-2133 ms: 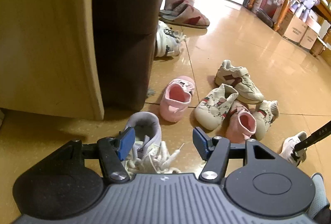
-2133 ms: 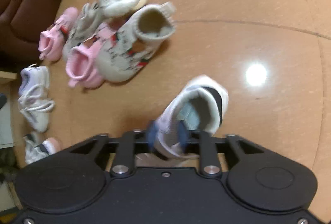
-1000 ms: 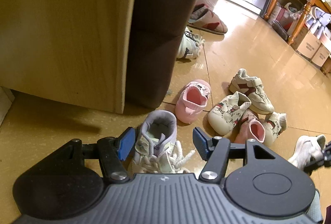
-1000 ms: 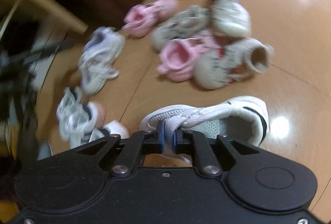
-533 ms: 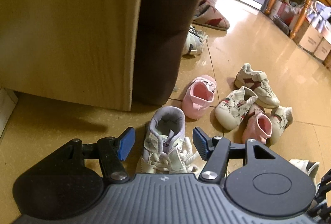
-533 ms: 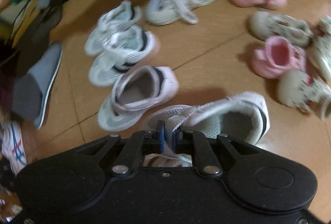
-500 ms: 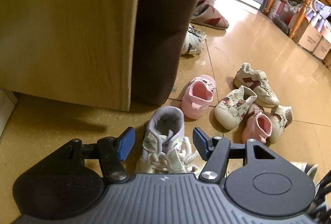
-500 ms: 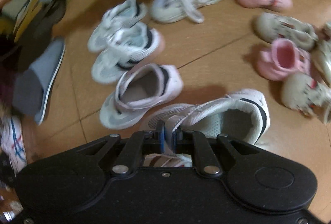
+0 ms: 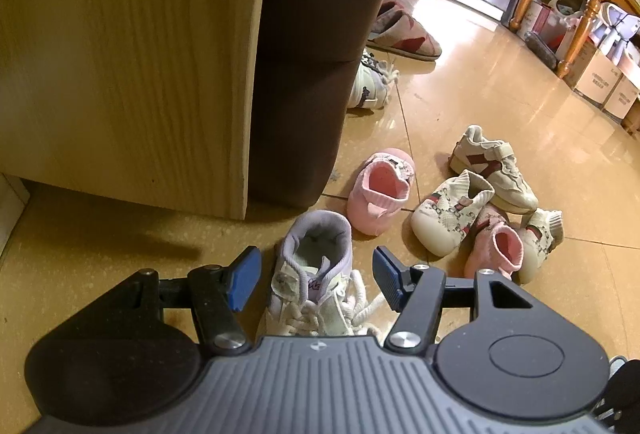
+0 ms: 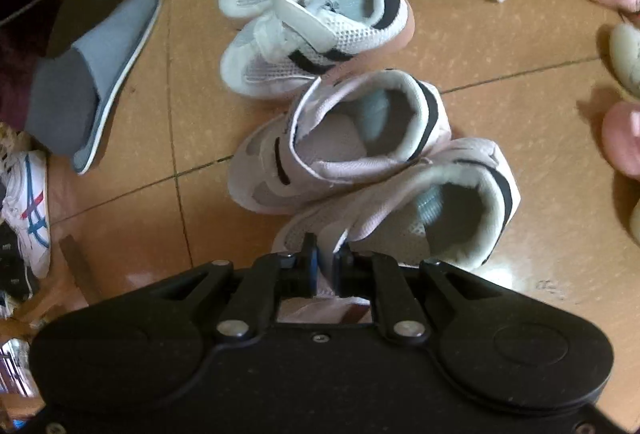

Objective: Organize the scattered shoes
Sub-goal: 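Carry the velcro sneaker with the right tool beside the white shoes and open, then grasp a cartoon-print sneaker with the left tool while the right tool grasps a red-lined shoe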

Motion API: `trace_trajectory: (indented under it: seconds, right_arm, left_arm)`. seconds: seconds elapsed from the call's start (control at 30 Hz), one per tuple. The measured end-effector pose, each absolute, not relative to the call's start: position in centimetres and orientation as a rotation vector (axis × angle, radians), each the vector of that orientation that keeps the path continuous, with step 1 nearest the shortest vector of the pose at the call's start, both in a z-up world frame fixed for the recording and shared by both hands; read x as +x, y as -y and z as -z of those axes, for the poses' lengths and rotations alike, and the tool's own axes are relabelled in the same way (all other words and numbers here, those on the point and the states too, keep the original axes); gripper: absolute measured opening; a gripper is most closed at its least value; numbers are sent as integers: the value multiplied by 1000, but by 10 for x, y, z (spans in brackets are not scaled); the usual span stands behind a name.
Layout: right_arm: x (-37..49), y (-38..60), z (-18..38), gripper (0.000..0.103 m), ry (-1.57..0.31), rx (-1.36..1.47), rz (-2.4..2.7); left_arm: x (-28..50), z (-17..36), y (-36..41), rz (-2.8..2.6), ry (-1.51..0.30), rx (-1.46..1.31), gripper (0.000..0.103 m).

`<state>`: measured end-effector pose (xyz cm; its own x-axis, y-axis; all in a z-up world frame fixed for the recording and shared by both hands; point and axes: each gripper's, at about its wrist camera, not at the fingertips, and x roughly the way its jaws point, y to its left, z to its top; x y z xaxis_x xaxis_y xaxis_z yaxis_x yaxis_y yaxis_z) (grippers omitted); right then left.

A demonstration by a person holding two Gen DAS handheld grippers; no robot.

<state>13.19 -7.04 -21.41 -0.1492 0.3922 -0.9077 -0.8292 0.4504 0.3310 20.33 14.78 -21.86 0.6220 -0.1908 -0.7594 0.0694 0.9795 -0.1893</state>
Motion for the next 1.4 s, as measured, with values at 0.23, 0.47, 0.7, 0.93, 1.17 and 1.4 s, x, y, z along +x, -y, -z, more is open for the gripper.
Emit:
trace_trajectory:
  seconds: [0.23,0.47,0.7,0.93,1.17,1.4]
  right_arm:
    - [122,70,223,9,-1381,-376,-1143]
    - [114,59,230,9,-1365,-379,-1141]
    - [120,63,221,63,-1337,-300,-1080]
    - [133,93,199,73,-1346,-190,-1018]
    - [163,162,173,74,-1280,-23,-878]
    - [198,220,162,71,-1115,139,-591]
  left_arm:
    - [204,219,-148,148,-886,-154,61]
    - [204,220,-147,154,-888,-151,61]
    - [208,220,-143,161,-888,-163,68]
    - [216,211,-122,196,-866,-164,71]
    - [228,207,-88,257,-873,-159,74]
    - [241,210,-49,273,-863,-108,74]
